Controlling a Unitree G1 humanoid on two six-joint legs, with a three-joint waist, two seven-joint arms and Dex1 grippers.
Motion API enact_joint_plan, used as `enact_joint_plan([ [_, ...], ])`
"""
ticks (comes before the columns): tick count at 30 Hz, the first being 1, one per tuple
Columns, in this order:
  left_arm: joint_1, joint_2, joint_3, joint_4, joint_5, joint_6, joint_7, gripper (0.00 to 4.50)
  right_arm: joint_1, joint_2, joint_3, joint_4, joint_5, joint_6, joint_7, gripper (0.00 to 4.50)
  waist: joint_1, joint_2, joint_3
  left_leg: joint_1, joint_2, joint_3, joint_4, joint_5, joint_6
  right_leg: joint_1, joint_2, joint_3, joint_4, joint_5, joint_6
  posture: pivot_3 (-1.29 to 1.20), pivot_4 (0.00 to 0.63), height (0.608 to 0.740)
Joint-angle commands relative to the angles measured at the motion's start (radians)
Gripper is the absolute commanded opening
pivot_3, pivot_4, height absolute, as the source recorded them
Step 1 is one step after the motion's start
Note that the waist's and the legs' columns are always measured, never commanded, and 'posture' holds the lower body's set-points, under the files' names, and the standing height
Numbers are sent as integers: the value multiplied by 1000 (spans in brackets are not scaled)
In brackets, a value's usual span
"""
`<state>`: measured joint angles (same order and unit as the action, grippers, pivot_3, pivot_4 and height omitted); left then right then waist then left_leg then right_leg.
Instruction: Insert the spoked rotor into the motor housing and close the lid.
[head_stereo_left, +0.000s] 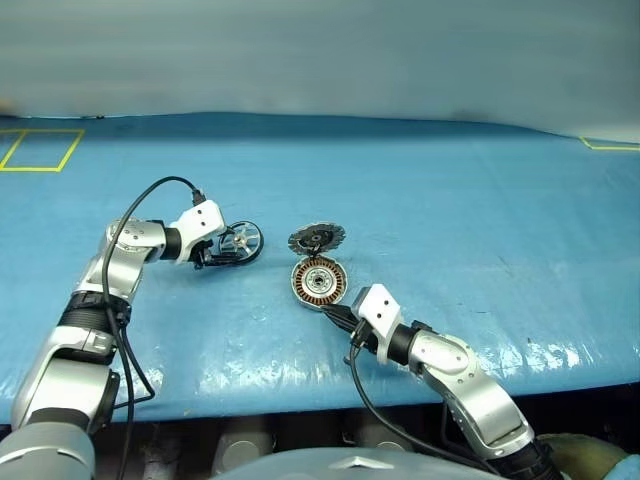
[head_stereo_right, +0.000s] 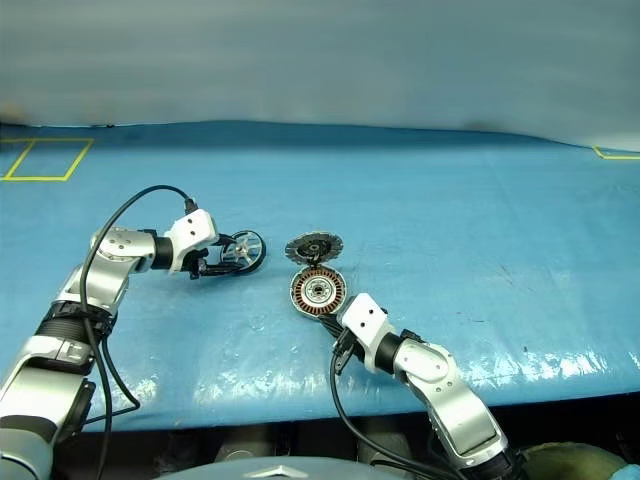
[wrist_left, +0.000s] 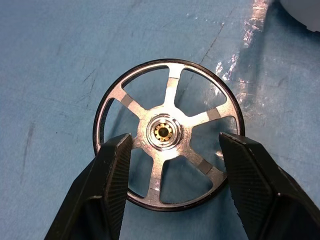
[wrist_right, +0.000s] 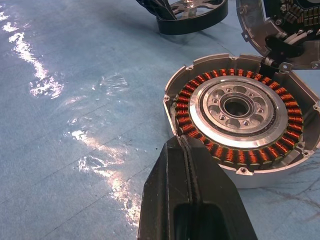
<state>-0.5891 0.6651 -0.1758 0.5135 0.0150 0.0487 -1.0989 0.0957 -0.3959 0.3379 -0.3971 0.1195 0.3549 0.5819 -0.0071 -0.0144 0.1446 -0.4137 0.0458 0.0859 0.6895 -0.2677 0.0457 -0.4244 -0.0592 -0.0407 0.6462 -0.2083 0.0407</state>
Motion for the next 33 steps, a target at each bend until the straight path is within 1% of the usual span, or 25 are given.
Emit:
enact_joint_plan([
  [1, -17, -16, -6, 32, 7, -17, -1, 2961, 10, -7, 0, -13, -9, 9, -6, 0, 0, 0, 0, 0, 0, 0, 0, 0, 0, 0, 0, 0, 0, 0, 0, 0, 150, 740],
  [5, -21, -33, -10, 41, 1, -17, -18, 2961, 13, -7, 8, -9, -20, 10, -11, 0, 2, 0, 0, 0, 0, 0, 0, 0, 1, 1, 0, 0, 0, 0, 0, 0, 150, 740],
  [11, -47, -29, -31, 71, 36, -61, -34, 2961, 12, -5, 3, -15, -24, 20, -16, 0, 5, 0, 0, 0, 0, 0, 1, 1, 1, 1, 0, 0, 1, 0, 0, 0, 150, 740],
  [16, -63, -34, -22, 96, 26, -90, -49, 2961, 17, -1, 2, -14, -32, 20, -23, 0, 6, 0, 0, 0, 0, 0, 1, 1, 1, 0, 0, 0, 1, 0, 0, 0, 150, 740],
  [19, -56, -28, -29, 97, 19, -84, -89, 2341, 16, 4, 4, -12, -35, 18, -27, 0, 6, 0, 0, 0, 0, 0, 1, 1, 1, 0, 0, 0, 1, 1, 0, 0, 150, 740],
  [22, -58, -40, -22, 109, 41, -102, -30, 1414, 14, 10, 8, -8, -37, 17, -29, 0, 7, 0, 0, 0, 0, 0, 1, 1, 1, 0, 0, 0, 0, 1, -1, 0, 150, 740],
  [26, -40, -27, -32, 79, 23, -110, -88, 1414, 10, 10, 12, -3, -43, 16, -24, 0, 7, 0, 0, 0, 0, 0, 1, 1, 1, 0, 0, 0, 1, 1, 0, 0, 150, 740],
  [28, -34, -26, -30, 72, 23, -105, -90, 1089, 8, 9, 12, 0, -45, 15, -23, 0, 6, 0, 0, 0, 0, 0, 1, 1, 1, 0, 0, 0, 1, 1, 0, 0, 150, 740],
  [29, -29, -23, -31, 68, 27, -109, -90, 851, 6, 10, 11, 2, -45, 15, -23, 0, 6, 0, 0, 0, 0, 0, 1, 1, 1, 0, 0, 0, 1, 1, 0, 0, 150, 740],
  [31, -19, -22, -25, 61, 30, -118, -80, 197, 4, 12, 8, 6, -43, 13, -22, 0, 6, 0, 0, 0, 0, 0, 1, 1, 1, 0, 0, 0, 1, 1, 0, 0, 150, 740],
  [32, -15, -23, -20, 57, 26, -113, -76, 25, 2, 12, 7, 7, -44, 12, -22, 0, 7, 0, 0, 0, 0, 0, 1, 1, 1, 0, 0, 0, 1, 1, -1, 0, 150, 740],
  [33, -11, -21, -16, 53, 22, -116, -79, 25, 2, 13, 7, 9, -43, 11, -23, 0, 7, 0, 0, 0, 0, 0, 1, 1, 1, 0, -1, 0, 1, 1, 0, 0, 150, 740],
])
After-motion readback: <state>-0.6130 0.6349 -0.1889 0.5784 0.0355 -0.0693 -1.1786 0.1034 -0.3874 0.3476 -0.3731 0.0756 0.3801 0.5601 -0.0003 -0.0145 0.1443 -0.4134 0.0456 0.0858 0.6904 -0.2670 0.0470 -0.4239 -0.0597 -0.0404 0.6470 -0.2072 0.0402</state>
